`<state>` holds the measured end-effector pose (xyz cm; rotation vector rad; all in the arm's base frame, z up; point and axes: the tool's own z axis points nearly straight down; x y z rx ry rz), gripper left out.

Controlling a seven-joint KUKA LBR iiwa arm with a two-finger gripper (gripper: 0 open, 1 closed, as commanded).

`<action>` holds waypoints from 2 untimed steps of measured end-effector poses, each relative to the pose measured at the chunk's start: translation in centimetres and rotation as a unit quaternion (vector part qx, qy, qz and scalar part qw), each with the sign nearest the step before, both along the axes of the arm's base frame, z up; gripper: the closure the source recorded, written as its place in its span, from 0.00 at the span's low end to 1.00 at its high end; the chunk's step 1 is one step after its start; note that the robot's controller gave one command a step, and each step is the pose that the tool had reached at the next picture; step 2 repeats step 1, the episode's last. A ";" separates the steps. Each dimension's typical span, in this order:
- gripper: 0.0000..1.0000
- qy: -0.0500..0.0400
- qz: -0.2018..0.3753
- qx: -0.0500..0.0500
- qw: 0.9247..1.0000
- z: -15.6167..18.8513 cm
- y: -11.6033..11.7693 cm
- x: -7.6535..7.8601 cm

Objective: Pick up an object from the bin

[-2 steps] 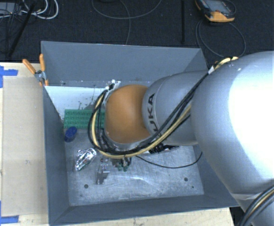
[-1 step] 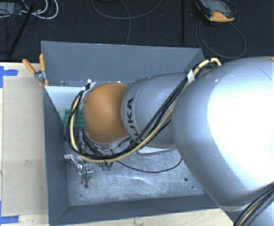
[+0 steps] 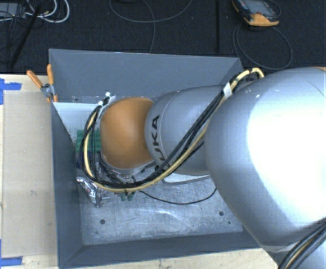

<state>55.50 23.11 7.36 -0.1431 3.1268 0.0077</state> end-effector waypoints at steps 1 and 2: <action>1.00 0.001 0.034 -0.002 0.999 16.3 -0.6 2.4; 1.00 0.001 0.034 -0.002 0.999 16.3 -0.6 2.4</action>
Offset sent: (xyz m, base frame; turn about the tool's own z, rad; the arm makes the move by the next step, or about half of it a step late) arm 0.0219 -0.0068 0.1577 -0.0682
